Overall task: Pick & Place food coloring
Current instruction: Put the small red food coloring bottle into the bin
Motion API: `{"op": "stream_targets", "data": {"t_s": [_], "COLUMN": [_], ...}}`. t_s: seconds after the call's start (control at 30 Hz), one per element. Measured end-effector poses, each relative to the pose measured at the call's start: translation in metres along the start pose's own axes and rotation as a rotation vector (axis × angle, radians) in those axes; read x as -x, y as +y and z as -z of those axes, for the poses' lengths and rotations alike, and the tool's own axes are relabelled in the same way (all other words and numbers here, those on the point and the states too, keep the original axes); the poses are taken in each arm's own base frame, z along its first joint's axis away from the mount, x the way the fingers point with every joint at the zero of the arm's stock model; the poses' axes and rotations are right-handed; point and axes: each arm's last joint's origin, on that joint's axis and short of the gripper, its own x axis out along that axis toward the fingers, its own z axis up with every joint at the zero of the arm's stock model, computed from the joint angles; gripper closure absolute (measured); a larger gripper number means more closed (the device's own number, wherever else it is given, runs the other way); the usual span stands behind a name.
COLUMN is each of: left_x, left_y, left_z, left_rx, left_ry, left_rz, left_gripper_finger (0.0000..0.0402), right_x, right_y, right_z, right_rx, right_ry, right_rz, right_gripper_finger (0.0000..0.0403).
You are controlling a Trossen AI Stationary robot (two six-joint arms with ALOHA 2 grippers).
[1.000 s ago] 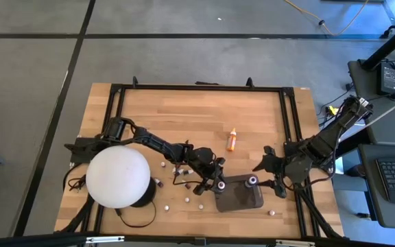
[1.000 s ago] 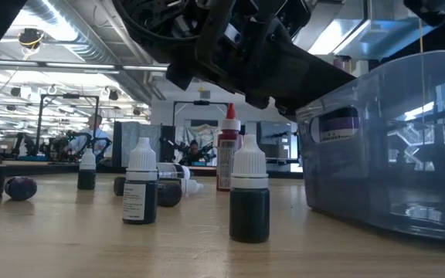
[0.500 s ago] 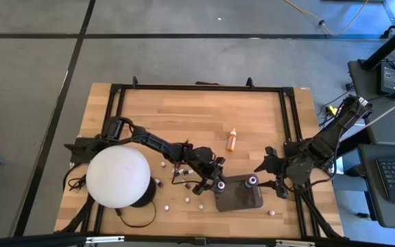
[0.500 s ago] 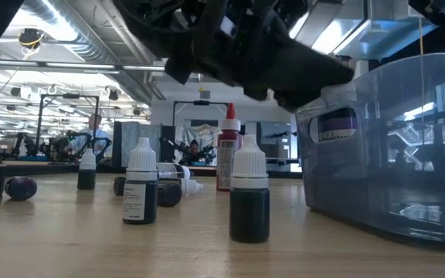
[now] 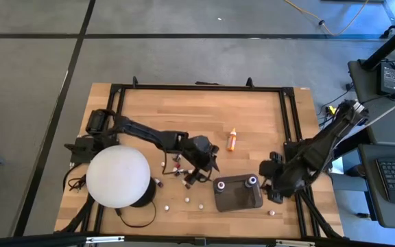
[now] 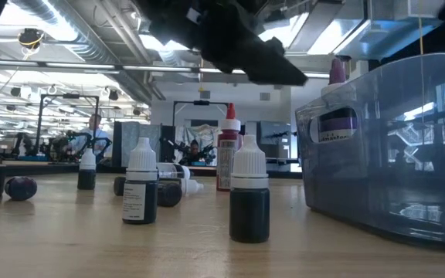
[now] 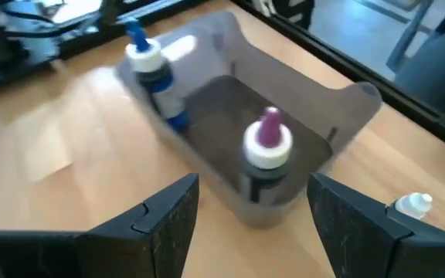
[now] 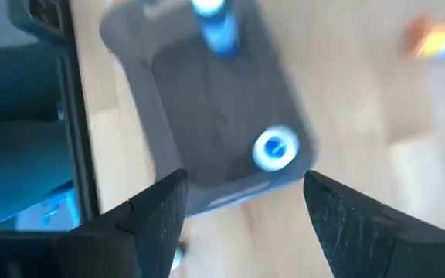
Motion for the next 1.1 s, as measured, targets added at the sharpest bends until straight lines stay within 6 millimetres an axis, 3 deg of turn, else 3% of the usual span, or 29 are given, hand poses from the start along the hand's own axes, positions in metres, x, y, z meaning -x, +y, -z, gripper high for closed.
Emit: {"op": "stream_targets", "data": {"t_s": [0.2,0.47,0.73,1.1], "left_x": [0.038,0.075,0.077,0.075], "left_y": [0.021,0.039,0.038,0.034], "left_z": [0.001,0.031,0.048,0.045], "left_rx": [0.065,0.194,0.259,0.247], "left_ry": [-0.028,-0.109,-0.115,-0.125], "left_rz": [-0.083,-0.210,-0.223,-0.211], "left_gripper_finger": [0.0164,0.0164,0.0164,0.0164], "right_x": [-0.013,-0.015,-0.034,-0.058], "right_y": [0.021,0.048,0.058,0.067], "right_z": [0.021,0.047,0.056,0.063], "right_rx": [-0.132,-0.324,-0.337,-0.324], "right_ry": [0.106,0.025,0.072,0.154], "right_rz": [-0.005,-0.069,-0.019,0.028], "right_gripper_finger": [0.0143,0.0143,0.0143,0.0143]}}
